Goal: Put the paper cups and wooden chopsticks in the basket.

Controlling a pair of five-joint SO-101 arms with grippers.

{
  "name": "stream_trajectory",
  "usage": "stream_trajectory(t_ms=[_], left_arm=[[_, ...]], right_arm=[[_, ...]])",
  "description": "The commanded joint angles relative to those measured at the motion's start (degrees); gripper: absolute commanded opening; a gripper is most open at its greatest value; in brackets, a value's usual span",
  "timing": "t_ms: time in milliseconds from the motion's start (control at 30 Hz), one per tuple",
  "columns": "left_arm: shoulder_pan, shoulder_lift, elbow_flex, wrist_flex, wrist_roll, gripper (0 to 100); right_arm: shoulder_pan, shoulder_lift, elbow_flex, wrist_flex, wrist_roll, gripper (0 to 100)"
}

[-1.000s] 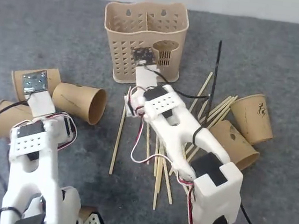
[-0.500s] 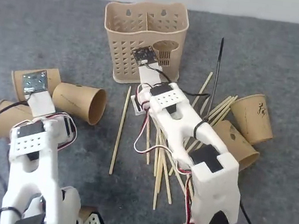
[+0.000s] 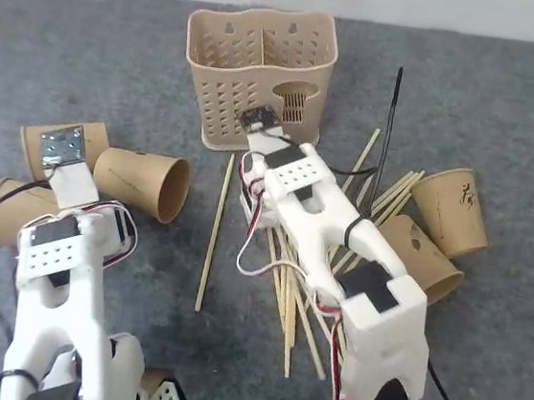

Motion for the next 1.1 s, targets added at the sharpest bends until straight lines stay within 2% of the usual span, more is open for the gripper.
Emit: stream_trajectory(t_ms=[0,200,400,633,800,1067], left_arm=[[-0.35,-2.11,-0.31,-1.58,0.88,18],[-0.35,-2.11,-0.31,-1.58,0.88,18],[-0.44,-2.11,-0.31,-1.58,0.88,18],[-0.44,-2.11,-0.22,-1.58,0.88,18],[-0.44,-2.11,-0.22,-1.58,0.88,18],[-0.44,-2.11,-0.22,-1.58,0.88,18]], right_arm=[[-4.00,-8.75,9.58,-1.36,0.62,0.8],[-2.59,-19.30,15.65,-3.12,0.70,2.1],[5.58,-27.03,11.16,-0.57,0.53,21.5],[14.73,-27.47,-8.00,5.76,0.09,16.0],[17.89,-22.99,-23.21,5.76,-3.60,15.1],[19.82,-7.16,-48.53,5.32,-3.96,15.1]])
